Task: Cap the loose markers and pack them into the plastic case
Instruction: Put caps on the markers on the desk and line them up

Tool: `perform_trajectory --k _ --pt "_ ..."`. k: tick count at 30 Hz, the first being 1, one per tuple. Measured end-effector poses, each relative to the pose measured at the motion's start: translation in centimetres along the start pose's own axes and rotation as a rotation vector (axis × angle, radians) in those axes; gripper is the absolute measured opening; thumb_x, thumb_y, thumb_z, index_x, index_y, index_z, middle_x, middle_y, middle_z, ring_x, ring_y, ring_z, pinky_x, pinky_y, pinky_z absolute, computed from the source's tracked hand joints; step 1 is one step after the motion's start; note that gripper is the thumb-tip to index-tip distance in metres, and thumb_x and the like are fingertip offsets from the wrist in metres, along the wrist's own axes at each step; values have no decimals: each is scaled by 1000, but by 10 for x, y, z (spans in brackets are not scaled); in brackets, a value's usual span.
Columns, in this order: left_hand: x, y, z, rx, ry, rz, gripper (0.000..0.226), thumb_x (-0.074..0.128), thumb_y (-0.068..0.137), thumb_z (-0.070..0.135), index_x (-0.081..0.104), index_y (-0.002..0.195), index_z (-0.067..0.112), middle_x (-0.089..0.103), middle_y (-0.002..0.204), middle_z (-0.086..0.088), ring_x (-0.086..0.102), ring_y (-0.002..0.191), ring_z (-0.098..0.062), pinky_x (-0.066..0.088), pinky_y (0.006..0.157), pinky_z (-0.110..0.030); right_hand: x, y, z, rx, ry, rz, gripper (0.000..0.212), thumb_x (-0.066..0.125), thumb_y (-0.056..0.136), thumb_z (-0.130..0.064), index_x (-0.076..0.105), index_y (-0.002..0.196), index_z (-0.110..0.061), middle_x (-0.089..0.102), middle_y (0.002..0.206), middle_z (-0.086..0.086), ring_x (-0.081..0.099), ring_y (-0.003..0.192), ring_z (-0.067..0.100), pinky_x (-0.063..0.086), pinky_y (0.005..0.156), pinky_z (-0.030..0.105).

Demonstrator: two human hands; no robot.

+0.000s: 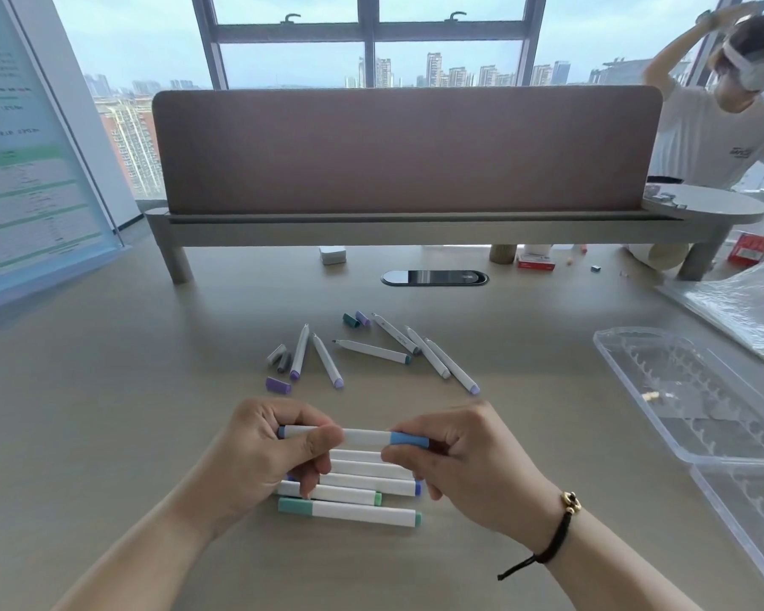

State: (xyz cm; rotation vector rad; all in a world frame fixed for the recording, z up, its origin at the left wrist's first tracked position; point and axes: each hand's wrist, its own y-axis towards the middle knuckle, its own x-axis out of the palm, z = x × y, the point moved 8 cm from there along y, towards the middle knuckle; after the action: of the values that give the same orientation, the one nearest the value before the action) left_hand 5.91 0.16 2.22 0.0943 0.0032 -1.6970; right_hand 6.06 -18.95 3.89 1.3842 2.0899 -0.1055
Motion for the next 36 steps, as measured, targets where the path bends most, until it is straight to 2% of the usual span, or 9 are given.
perform_trajectory --k 5,8,12,15,19,21,23,28,36 --pt "3 3 -3 25 134 -35 28 84 74 37 77 71 10 63 59 -14 54 48 -23 47 50 -29 6 3 4 -42 -67 18 16 71 89 -32 69 79 -20 55 61 1 45 52 7 39 54 27" --pt "-1 6 -2 136 395 -11 21 77 78 52 80 86 32 72 74 4 64 64 -13 53 63 -27 3 11 11 -68 -230 64 13 67 92 -33 76 101 -28 63 75 -13 55 71 7 40 62 16" --pt "-33 7 10 280 559 259 20 72 78 47 76 94 35 73 82 14 67 76 -12 52 72 -20 -18 17 44 62 -389 160 19 63 94 -32 74 109 -33 62 90 -19 53 87 1 39 77 13" --pt "-58 8 7 285 611 390 8 72 88 37 77 92 33 74 80 11 66 70 -16 53 66 -31 -13 18 57 112 -489 95 20 59 96 -38 73 110 -40 58 91 -13 51 92 6 40 83 21" --pt "-72 10 8 244 589 474 25 56 98 26 73 83 36 70 75 21 62 56 -6 49 53 -21 1 17 45 67 -485 30 24 55 98 -39 70 115 -43 56 92 -16 50 97 7 40 90 25" --pt "-86 10 5 187 510 544 30 50 103 28 72 83 35 68 72 16 54 49 -9 45 58 -24 9 14 40 38 -468 -24 25 54 99 -39 69 117 -45 54 91 -18 48 97 4 38 90 22" --pt "-103 10 0 111 402 616 31 47 104 33 73 87 33 70 72 9 50 54 -15 45 63 -31 14 10 38 22 -441 -57 24 54 98 -40 68 116 -48 54 90 -18 47 96 3 38 89 20" --pt "-121 6 -5 -3 218 689 31 48 103 32 75 89 24 72 77 -3 46 57 -19 37 56 -28 22 7 33 16 -423 -124 21 56 96 -46 67 112 -54 50 85 -19 44 93 -4 32 83 12" --pt "-112 12 -5 -42 422 597 22 58 97 27 75 83 29 71 73 7 56 63 -13 50 71 -37 20 9 35 122 -302 -93 17 61 94 -40 72 106 -42 60 88 -13 54 89 0 37 74 10"
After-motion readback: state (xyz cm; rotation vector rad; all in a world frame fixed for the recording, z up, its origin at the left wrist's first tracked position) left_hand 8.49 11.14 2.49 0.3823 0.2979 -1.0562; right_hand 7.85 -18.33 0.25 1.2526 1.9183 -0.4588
